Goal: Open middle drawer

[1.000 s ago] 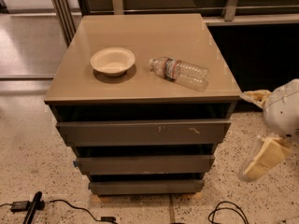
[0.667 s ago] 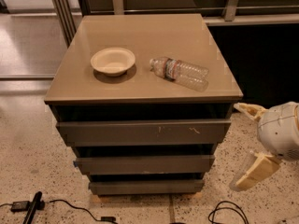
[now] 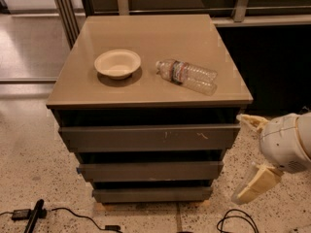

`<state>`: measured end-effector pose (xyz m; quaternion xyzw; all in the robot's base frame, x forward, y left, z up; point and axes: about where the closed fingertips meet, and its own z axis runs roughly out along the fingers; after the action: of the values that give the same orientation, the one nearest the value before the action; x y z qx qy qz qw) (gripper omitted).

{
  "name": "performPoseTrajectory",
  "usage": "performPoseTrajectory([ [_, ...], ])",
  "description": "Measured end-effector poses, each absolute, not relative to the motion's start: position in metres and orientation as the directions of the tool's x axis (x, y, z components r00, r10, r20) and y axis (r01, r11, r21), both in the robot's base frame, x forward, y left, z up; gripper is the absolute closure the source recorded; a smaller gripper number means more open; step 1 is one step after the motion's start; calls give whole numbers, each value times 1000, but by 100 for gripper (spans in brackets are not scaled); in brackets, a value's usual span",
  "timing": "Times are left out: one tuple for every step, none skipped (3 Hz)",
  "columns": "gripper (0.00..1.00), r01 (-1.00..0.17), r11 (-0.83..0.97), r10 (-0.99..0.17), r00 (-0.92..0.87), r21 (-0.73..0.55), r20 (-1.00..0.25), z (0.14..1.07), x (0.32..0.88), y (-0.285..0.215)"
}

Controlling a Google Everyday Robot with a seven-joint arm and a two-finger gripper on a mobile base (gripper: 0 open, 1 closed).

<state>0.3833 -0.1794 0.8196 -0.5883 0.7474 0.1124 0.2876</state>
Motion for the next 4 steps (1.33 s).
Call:
performPoseTrajectory([
  [0,-946,300,-807,-185,-119,-561,780,383,-163],
  [0,-916,396,-743,-273,-72,-611,713,393,-154],
  [0,-906,418,-691,-264,-73,-673,681,399,-152],
  [0,-916,389,-660,-202,-98,-724,649,406,-145],
])
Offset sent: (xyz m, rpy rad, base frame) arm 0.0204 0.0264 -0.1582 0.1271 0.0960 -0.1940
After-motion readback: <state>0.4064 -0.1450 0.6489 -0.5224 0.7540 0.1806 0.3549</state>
